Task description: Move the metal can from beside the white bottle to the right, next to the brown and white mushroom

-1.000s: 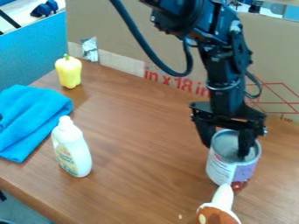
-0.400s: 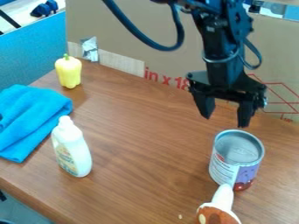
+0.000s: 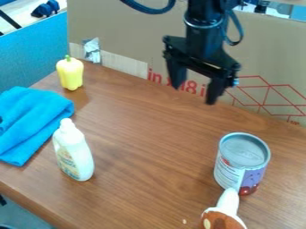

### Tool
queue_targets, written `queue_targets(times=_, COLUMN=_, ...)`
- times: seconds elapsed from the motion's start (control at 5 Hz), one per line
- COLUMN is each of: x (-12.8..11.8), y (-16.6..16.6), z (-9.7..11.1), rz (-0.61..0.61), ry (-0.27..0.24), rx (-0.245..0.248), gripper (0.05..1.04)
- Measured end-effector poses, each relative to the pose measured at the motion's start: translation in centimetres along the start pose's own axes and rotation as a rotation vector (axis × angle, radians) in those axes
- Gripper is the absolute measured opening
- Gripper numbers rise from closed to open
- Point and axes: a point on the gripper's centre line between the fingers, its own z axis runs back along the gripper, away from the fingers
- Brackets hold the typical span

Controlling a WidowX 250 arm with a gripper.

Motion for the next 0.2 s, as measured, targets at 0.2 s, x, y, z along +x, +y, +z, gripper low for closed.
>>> queue_targets(times=0.2, x=-1.31, y=3.0, z=0.75, rz=-0.036, ry=0.072, rx=0.083, gripper=1.001)
